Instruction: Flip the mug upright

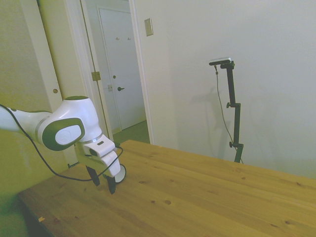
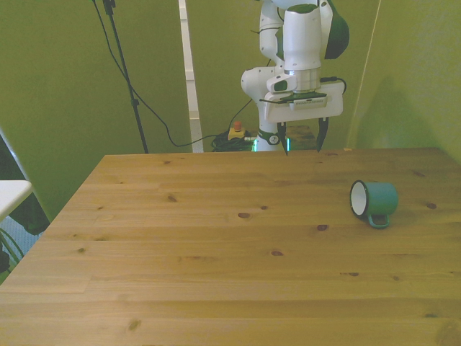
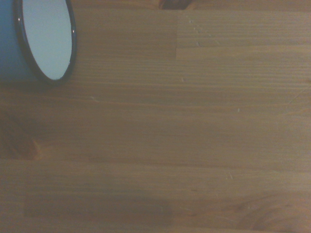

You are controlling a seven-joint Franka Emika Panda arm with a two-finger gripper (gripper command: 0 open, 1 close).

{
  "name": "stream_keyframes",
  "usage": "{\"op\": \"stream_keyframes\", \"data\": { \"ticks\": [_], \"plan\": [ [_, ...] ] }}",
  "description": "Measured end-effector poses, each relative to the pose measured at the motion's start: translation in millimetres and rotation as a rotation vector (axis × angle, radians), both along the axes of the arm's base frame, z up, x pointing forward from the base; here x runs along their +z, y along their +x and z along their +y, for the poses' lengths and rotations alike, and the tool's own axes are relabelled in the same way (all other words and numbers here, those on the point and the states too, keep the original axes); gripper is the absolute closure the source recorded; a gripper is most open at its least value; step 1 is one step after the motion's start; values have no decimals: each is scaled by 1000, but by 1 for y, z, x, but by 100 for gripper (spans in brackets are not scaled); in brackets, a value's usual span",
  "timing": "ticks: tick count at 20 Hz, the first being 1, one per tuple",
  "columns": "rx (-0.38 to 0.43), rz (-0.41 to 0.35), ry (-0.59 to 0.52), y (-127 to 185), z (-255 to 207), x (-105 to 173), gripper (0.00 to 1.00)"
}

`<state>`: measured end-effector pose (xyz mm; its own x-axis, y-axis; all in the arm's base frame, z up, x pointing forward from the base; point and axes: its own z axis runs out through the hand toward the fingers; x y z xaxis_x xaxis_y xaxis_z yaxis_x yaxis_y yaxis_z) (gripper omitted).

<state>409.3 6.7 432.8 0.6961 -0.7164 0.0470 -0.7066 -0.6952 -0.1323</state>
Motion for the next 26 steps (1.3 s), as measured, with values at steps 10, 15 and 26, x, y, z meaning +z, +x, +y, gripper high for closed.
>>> {"op": "stream_keyframes", "data": {
  "ticks": [10,15,26],
  "plan": [
    [48,-46,-2,56,31,9,0],
    [74,-45,79,111,62,13,0],
    [190,-20,271,140,54,-13,0]
  ]
}}
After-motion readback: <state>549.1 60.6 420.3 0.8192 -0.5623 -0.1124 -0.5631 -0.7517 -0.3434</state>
